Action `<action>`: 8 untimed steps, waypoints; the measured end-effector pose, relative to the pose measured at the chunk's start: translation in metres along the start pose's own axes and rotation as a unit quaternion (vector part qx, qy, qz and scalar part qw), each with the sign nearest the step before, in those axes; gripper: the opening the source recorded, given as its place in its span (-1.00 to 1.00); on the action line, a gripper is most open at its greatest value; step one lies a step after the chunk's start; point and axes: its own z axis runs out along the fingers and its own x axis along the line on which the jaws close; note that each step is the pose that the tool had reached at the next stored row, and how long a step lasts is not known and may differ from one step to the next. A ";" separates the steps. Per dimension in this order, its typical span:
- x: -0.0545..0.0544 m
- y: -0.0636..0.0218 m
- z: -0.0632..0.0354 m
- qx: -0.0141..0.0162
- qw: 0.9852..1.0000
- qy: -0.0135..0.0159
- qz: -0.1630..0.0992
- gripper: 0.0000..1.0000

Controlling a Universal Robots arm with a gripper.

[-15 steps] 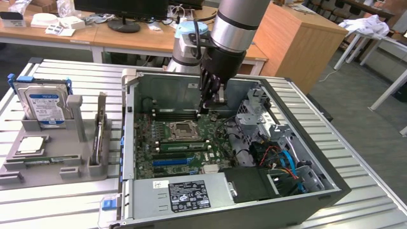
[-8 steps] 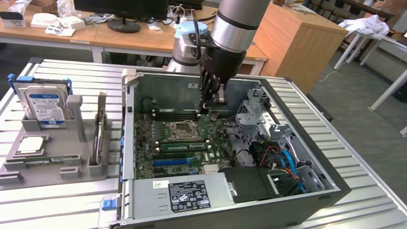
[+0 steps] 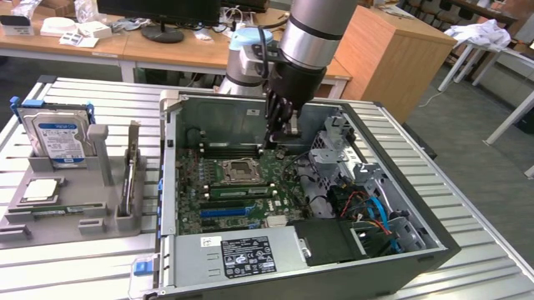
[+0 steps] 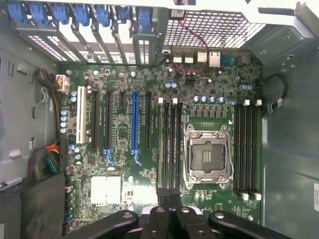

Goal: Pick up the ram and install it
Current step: 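Press down the ram until it locks into place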

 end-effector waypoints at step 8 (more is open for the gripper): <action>0.000 -0.0090 -0.0003 0.000 1.000 0.000 0.000 -0.79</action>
